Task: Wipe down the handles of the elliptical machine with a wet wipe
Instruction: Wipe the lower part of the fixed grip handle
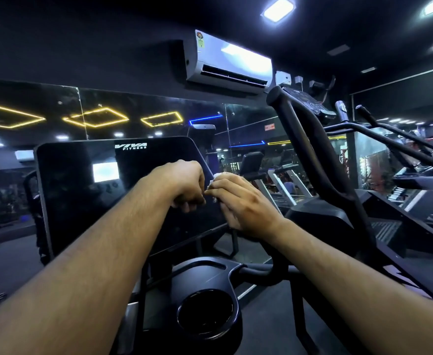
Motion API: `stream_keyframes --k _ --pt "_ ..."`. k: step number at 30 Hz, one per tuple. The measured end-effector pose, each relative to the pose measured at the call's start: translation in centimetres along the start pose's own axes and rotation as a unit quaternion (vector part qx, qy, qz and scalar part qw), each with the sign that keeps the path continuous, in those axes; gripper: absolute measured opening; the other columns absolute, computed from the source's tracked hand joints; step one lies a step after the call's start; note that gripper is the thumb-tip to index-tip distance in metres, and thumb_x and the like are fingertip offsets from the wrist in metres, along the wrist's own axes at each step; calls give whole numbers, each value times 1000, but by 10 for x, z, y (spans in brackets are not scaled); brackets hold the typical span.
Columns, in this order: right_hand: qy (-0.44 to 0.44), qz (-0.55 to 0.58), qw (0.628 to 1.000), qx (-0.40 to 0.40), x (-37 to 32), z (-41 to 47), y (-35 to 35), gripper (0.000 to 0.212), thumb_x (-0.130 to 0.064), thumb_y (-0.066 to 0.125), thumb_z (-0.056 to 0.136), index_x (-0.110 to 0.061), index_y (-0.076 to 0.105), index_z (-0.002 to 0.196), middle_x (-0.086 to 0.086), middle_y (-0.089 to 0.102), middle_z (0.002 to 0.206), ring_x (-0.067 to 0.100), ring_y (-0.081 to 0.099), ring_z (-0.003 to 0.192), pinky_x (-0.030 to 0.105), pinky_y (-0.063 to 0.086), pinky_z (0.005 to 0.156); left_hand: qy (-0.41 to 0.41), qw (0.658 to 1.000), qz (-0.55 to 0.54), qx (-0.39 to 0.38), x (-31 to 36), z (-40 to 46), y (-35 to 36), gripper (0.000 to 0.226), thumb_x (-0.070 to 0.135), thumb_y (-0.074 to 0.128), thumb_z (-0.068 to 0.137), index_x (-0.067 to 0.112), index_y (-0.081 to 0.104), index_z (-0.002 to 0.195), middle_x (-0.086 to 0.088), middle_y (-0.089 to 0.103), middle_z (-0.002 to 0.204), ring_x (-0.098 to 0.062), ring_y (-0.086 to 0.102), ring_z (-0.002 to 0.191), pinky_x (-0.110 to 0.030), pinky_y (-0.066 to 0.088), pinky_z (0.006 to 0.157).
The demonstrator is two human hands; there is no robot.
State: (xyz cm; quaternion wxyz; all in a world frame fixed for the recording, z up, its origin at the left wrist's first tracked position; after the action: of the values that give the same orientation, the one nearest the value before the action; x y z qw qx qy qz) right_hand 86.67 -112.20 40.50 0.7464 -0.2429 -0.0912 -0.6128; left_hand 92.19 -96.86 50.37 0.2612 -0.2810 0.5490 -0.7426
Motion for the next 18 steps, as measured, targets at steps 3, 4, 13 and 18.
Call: stream_keyframes --k 3,4,13,18 --pt "67 27 997 -22 0 10 -1 23 -9 51 91 -3 70 102 8 67 101 25 60 99 38 50 93 3 1000 -3 3 -1 3 1 7 22 76 96 16 72 95 -2 79 75 -19 79 75 -37 65 73" --pt "115 40 992 -40 1 16 -3 24 -17 48 91 -7 69 97 4 65 95 22 57 93 39 50 87 4 1000 -5 3 -1 4 2 6 21 75 96 16 71 94 -3 79 75 -19 79 75 -37 65 72" --pt "451 154 868 -140 7 44 -5 42 -28 31 87 -12 66 69 4 72 87 31 59 91 45 49 87 7 1000 -17 9 -4 3 3 6 18 75 96 16 70 95 -2 78 70 -17 78 69 -35 65 69" --pt "560 300 765 -108 19 41 -16 35 -26 35 95 -9 53 69 6 62 73 23 54 72 35 43 69 4 1000 -29 12 -5 5 2 5 14 74 96 14 69 95 -3 78 69 -16 75 62 -35 63 68"
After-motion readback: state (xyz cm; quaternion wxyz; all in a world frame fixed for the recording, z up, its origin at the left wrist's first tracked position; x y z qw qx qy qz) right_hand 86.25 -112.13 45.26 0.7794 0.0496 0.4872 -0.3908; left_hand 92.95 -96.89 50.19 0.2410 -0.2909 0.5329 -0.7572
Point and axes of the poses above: each hand's wrist, its own z-axis towards the middle knuckle, its own y-axis out of the palm, x = y × z, the point moved 1 cm from there along z, towards the middle knuckle
